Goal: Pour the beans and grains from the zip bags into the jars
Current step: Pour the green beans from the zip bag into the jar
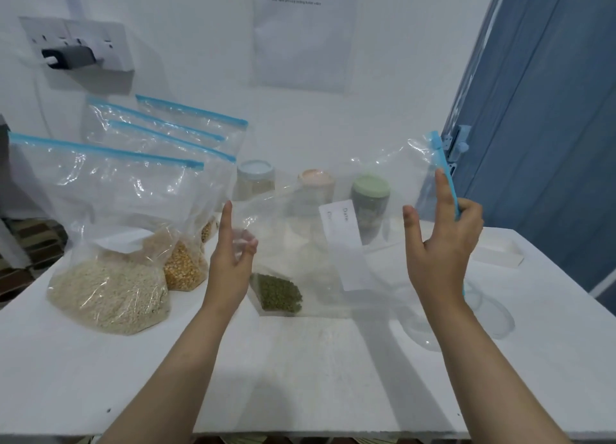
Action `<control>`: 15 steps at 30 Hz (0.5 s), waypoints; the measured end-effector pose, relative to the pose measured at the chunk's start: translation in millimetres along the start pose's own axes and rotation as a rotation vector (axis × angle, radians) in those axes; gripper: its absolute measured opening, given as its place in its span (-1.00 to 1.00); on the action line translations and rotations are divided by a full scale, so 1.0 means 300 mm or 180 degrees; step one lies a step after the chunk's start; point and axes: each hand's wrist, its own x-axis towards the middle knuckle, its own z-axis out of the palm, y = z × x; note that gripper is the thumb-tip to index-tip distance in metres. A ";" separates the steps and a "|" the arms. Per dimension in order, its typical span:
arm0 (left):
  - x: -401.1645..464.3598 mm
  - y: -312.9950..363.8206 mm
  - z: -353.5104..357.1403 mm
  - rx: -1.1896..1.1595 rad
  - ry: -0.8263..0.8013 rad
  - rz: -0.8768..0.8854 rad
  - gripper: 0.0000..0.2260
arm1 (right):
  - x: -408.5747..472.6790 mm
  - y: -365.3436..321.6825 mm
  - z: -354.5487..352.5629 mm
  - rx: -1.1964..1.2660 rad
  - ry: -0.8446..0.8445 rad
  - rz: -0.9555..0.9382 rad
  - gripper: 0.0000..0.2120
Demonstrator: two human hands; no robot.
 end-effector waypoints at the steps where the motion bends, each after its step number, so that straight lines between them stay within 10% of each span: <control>1: 0.018 0.023 0.003 -0.0017 0.0002 0.0072 -0.29 | 0.012 0.003 -0.006 0.0052 0.0032 -0.0009 -0.46; 15: 0.192 0.322 0.076 0.0119 -0.0081 0.0627 -0.34 | 0.094 0.080 -0.066 0.1025 -0.0124 0.0525 -0.44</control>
